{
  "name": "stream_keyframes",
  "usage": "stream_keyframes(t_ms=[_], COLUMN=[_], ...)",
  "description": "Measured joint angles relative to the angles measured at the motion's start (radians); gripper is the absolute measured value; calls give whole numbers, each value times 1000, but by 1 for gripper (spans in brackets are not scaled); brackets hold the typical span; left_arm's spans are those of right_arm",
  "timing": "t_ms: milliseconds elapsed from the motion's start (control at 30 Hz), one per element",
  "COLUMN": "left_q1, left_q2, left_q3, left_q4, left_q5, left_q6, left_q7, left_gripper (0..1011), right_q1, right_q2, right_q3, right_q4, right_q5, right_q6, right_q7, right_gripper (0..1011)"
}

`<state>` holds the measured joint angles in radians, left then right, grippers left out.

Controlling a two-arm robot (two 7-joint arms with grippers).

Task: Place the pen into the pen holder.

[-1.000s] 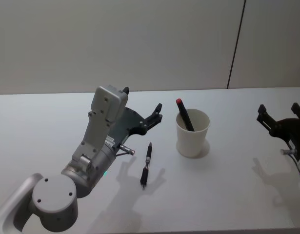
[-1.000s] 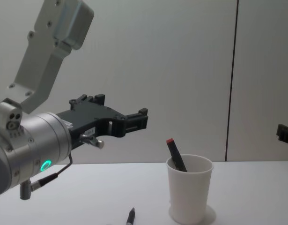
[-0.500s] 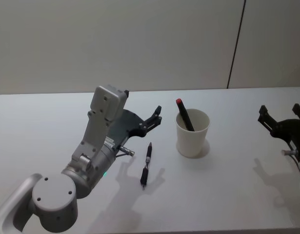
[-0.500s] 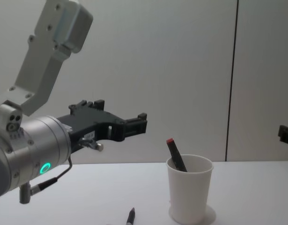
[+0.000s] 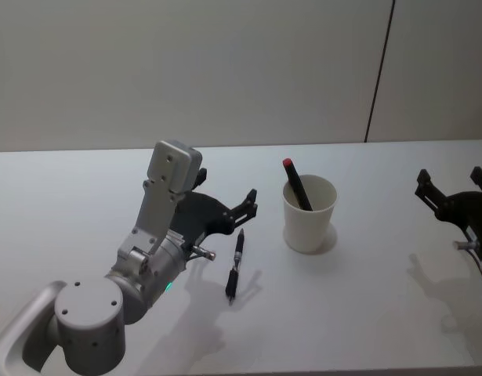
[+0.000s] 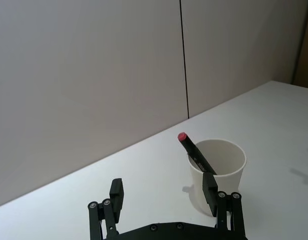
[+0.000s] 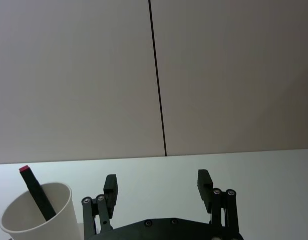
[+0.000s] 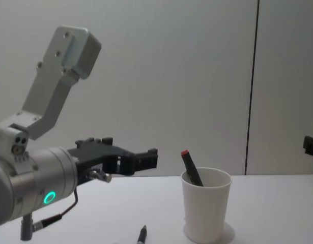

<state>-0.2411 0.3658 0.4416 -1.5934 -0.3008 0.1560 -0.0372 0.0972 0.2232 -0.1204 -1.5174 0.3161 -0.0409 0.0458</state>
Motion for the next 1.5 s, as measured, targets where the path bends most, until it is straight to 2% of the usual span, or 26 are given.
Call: stream_keyframes(t_ms=[367,767,1167,1500], left_q1=[-13,-30,-55,-70], left_q2=[-17,-36,-55,-68], left_q3=[-3,-1,6,14], left_q4=[42,81,118,155], left_q5=[-46,-59,-23,10], left_q6=[97,200,321,378], left_q7=[-30,-40,-48,-67], left_gripper=[1004,1004,1004,1004], right_q1=[-1,-1,-1,-1], right_q2=[0,0,0,0], right_q3=[0,0,0,0], right_q4=[0,0,0,0], right_q5=[0,0,0,0], right_q6=[0,0,0,0], right_q7=[0,0,0,0], right_gripper=[1001,1001,1001,1001])
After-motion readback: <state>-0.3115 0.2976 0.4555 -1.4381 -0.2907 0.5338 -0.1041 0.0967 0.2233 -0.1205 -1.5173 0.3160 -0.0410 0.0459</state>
